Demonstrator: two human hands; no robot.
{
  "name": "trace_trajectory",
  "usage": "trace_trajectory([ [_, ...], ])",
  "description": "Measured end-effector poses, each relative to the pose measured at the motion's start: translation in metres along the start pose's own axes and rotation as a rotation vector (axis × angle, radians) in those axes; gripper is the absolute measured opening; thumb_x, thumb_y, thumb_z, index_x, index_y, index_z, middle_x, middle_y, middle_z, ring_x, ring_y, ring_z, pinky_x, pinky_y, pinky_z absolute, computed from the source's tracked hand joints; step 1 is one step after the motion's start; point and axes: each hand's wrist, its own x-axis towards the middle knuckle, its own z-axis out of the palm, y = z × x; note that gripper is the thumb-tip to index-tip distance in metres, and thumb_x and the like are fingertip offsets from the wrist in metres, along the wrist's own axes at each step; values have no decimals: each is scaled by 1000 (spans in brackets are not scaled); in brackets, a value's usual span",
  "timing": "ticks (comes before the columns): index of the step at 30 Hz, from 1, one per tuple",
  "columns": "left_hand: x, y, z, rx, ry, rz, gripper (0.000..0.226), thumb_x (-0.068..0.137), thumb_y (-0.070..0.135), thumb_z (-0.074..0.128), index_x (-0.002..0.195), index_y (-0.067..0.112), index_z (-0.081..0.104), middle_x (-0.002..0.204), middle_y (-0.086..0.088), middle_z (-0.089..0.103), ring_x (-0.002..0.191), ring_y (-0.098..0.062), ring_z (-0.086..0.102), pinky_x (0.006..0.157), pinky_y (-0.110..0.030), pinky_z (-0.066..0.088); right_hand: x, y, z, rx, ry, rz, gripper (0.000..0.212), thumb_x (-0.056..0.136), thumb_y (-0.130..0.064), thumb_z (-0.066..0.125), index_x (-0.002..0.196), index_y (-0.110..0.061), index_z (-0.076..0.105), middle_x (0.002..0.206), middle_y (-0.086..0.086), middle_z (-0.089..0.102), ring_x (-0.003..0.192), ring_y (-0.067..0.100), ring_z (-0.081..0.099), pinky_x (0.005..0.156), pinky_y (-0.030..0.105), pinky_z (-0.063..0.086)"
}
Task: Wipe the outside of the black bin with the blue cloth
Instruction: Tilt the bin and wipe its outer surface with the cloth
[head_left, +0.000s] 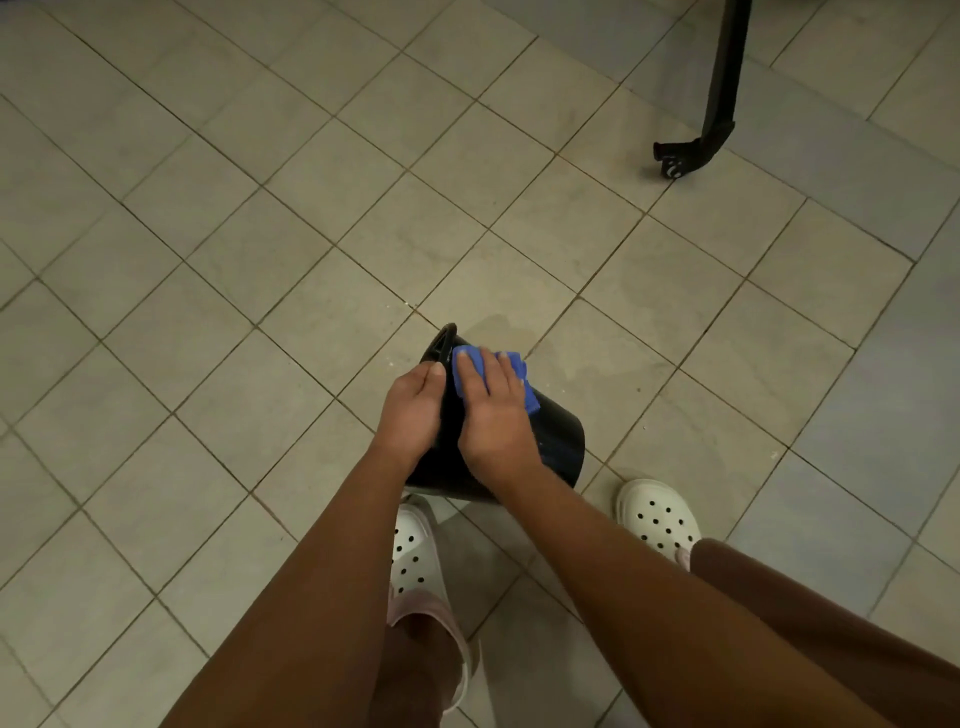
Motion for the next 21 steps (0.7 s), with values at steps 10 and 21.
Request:
trace_trajectory([
  [10,3,-2,4,31,-44,-11,35,104,27,39,91,7,64,88,-16,66,81,-22,60,78,-35,48,-17,10,-1,-13,124,178,69,79,1,58,142,-9,32,139,19,37,128,35,31,108,49,29],
  [21,6,-1,-2,-109,-53,-59,33,105,21,39,104,9,69,99,-13,72,91,-21,67,82,-31,52,10,11,-2,67,193,-2,59,77,6,56,134,-6,46,125,21,49,106,37,47,89,49,44],
])
